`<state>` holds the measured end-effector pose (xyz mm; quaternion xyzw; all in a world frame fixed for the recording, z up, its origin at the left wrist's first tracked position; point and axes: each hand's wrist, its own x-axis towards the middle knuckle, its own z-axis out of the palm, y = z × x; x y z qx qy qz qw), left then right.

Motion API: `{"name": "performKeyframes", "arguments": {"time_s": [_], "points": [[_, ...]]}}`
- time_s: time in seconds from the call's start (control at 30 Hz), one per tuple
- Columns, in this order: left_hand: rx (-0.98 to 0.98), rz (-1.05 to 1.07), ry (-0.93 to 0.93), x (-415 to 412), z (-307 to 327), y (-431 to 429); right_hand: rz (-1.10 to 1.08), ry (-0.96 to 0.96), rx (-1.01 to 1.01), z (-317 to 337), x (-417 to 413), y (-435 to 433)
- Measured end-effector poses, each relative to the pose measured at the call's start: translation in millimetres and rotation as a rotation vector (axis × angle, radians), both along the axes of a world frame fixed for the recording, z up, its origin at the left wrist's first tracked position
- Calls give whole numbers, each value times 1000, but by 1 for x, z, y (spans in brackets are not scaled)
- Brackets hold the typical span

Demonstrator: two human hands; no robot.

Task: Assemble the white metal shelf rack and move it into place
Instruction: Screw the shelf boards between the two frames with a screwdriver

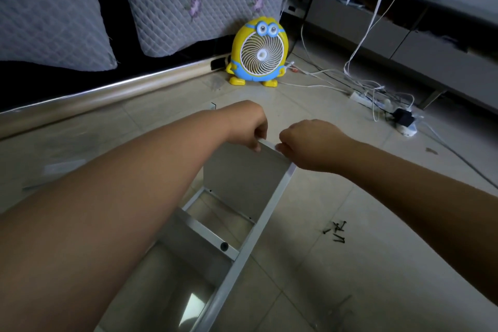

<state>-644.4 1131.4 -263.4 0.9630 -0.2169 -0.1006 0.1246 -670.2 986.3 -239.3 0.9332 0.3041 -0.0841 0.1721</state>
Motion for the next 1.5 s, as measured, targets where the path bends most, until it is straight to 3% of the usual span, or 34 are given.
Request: {"name": "performKeyframes", "arguments": {"time_s": [0.17, 0.33, 0.53, 0.77, 0.97, 1.03, 1.13, 1.17, 1.23, 1.33, 1.4, 1.5], "points": [[2, 1, 4, 1, 0, -2, -125, 57, 32, -3, 2, -1], [-36, 36, 16, 2, 1, -2, 25, 141, 159, 11, 4, -12], [-38, 36, -9, 3, -1, -1, 189, 34, -6, 6, 3, -4], [6, 8, -75, 4, -11, 1, 30, 19, -8, -4, -5, -9], [-64, -91, -272, -11, -21, 6, -153, 63, 239, -14, -8, -11], [-32, -151, -304, -17, -29, 5, -229, 84, 431, -15, -11, -27], [-16, -214, -320, -17, -37, 7, -412, -87, 803, -39, -28, -71], [-10, -209, -337, -17, -37, 7, -478, -129, 822, -58, -40, -88], [-6, -157, -366, -22, -37, 5, -467, -74, 550, -107, -71, -117], [-3, -95, -425, -30, -38, 3, -281, 275, 112, -181, -115, -143], [25, -41, -455, -34, -39, 1, -239, 417, 2, -217, -139, -149], [27, -1, -493, -37, -41, -1, -204, 466, -96, -253, -157, -153]]}}
